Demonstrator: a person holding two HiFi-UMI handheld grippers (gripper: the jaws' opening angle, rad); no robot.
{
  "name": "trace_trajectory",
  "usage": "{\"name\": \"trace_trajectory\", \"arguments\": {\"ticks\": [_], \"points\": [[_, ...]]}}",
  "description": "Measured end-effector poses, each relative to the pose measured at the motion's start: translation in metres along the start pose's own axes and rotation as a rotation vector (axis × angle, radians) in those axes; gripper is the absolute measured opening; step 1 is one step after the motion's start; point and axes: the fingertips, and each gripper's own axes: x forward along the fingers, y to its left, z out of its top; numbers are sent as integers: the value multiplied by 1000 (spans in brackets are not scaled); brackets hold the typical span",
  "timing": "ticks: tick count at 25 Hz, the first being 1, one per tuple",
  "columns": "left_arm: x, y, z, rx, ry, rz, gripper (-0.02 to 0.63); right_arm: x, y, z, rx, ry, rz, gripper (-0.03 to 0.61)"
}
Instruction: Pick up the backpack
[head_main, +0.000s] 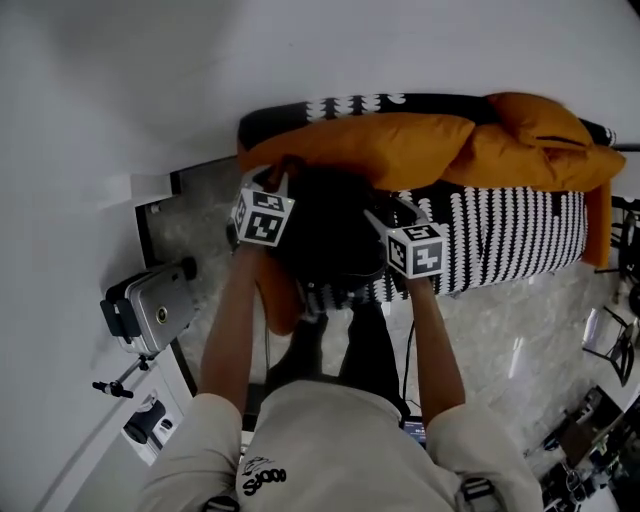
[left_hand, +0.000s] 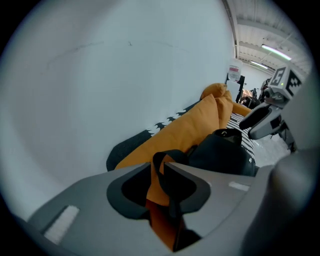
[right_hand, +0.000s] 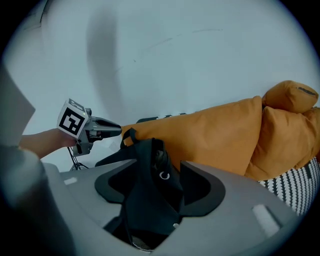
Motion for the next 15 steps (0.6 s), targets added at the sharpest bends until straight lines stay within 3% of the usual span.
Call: {"name": "trace_trajectory", "arguments": {"ticks": [11, 15], "points": [[45, 2, -17, -6, 24, -11, 92, 64, -15, -20, -25, 69, 43, 297], [46, 2, -15, -111, -4, -60, 107, 77, -18, -23, -33, 81, 35, 310]]}}
